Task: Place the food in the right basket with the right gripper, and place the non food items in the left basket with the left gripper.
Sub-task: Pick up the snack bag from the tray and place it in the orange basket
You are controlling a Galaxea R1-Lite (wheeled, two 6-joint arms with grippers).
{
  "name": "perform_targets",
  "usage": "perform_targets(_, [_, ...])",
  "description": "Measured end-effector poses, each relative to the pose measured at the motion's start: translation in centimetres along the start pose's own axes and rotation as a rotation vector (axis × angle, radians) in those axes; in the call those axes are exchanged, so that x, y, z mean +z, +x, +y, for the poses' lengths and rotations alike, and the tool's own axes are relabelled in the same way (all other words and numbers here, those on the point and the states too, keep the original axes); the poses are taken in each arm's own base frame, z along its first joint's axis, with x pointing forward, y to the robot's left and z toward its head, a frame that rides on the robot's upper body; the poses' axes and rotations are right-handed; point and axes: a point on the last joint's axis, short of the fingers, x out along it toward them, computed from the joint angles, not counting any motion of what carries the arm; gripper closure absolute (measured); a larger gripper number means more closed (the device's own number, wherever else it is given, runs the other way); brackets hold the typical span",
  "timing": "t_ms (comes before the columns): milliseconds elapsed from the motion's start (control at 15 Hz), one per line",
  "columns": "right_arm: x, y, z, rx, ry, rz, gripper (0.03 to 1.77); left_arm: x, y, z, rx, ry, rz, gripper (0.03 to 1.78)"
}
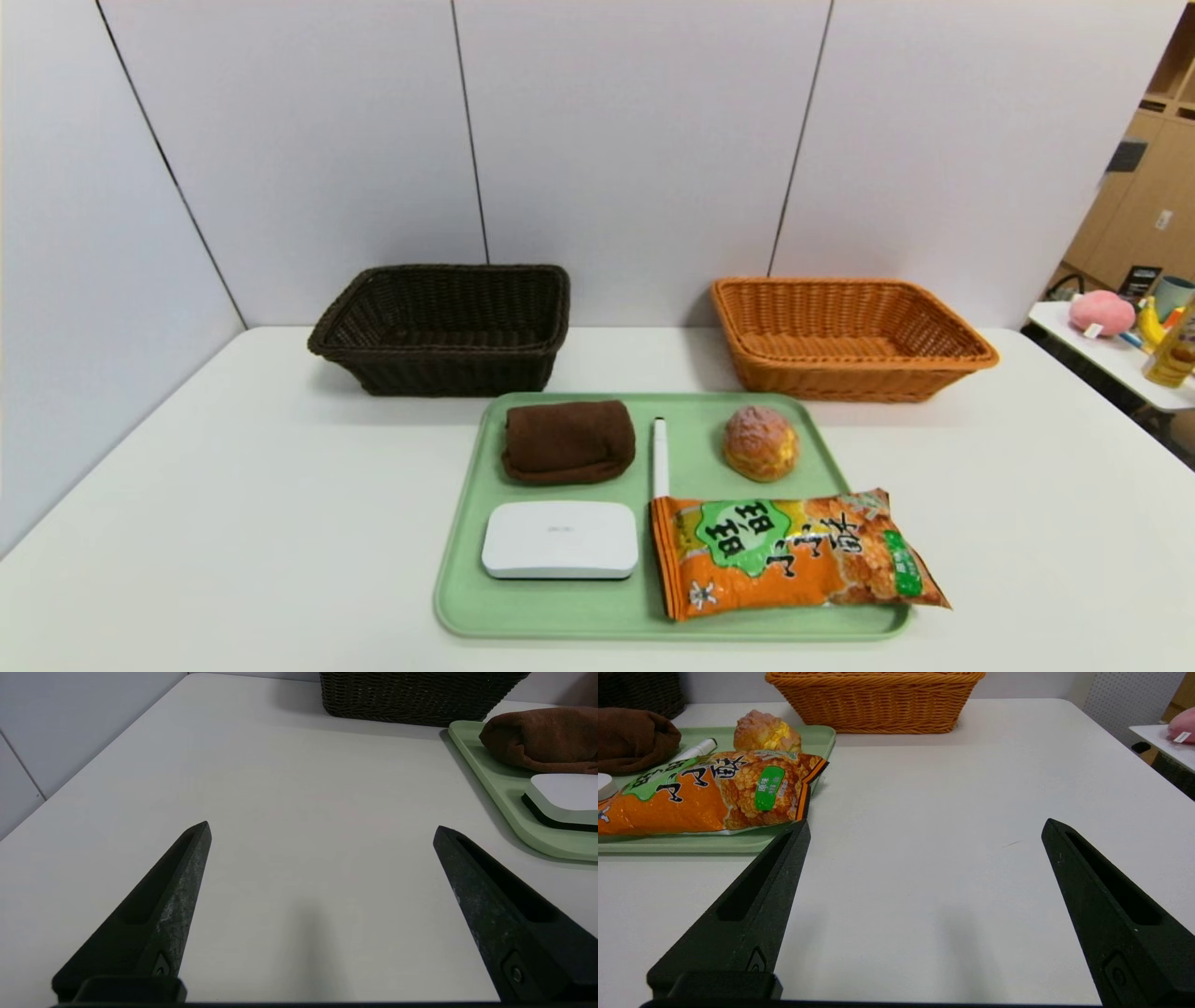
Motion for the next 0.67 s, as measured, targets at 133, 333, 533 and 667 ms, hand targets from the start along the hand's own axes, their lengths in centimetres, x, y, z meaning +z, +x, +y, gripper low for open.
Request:
perform_targets(133, [0.0,0.0,0.0,0.001,-0.002,0.0,0.09,0.0,0.0,0.0,0.0,0.0,0.0,0.12])
perform_targets(333, [0.2,0.0,0.0,0.012,-0.04,-0.009,0.09,0.3,-0.1,0.0,-0.007,0.016,-0.011,0.12])
perform_targets(533, [3.4,-1.0,0.2,0.083,-0.055,-0.089,0.09,3.7,-0.8,-0.5,-0.078,0.017,-0.066,0.12])
perform_targets(667, [6.4,-1.3,0.3,0.119,-0.059,-0.105,0.09,6.7,-0.7,-0.9,-0.13,0.018,-0.082,0.12])
